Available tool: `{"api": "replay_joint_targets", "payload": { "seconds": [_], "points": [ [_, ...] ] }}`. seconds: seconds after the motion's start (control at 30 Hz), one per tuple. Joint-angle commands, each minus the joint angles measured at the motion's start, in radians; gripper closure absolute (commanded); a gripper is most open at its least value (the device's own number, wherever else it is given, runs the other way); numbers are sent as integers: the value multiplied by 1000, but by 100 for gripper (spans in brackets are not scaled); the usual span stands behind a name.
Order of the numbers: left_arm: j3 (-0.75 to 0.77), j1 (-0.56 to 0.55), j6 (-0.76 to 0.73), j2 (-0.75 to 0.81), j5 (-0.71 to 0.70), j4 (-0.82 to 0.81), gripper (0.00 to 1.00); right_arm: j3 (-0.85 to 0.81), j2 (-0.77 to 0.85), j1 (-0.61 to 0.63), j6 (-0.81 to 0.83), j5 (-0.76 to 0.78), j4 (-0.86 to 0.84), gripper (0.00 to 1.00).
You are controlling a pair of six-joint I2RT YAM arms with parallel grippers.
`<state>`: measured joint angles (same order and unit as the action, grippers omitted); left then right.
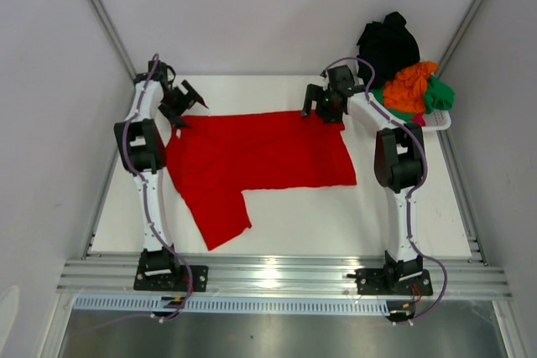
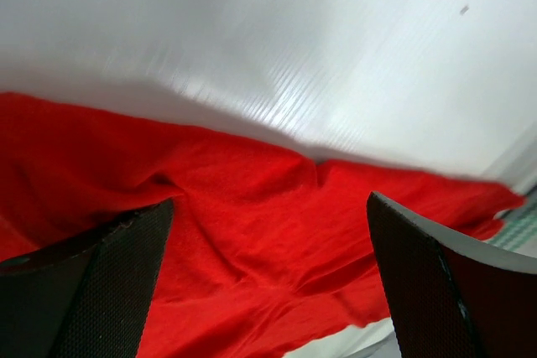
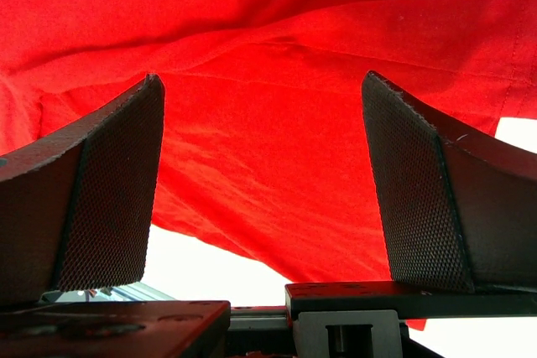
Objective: Fold and stack the t-shirts
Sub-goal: Fold the tshirt
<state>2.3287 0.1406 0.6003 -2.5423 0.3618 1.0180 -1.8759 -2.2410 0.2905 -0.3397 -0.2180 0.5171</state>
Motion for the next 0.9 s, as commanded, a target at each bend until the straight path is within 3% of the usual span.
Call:
{"api": "replay_joint_targets", "payload": {
  "seconds": [0.0,0.3,0.6,0.87],
  "points": [
    [55,17,123,-29,38,-108,1,-29,-12,-2,-10,8,-6,9],
    [57,20,341,-70,126,-269,0,-46,-26,-11,-25,17,-17,9],
    [37,25,375,-69,158,-372,0,-127,-117,-37,-85,69,-6,10],
    [-44,31,363,-9,132,-394,1,-229,-249,-33,-25,170,96,39]
  ]
}}
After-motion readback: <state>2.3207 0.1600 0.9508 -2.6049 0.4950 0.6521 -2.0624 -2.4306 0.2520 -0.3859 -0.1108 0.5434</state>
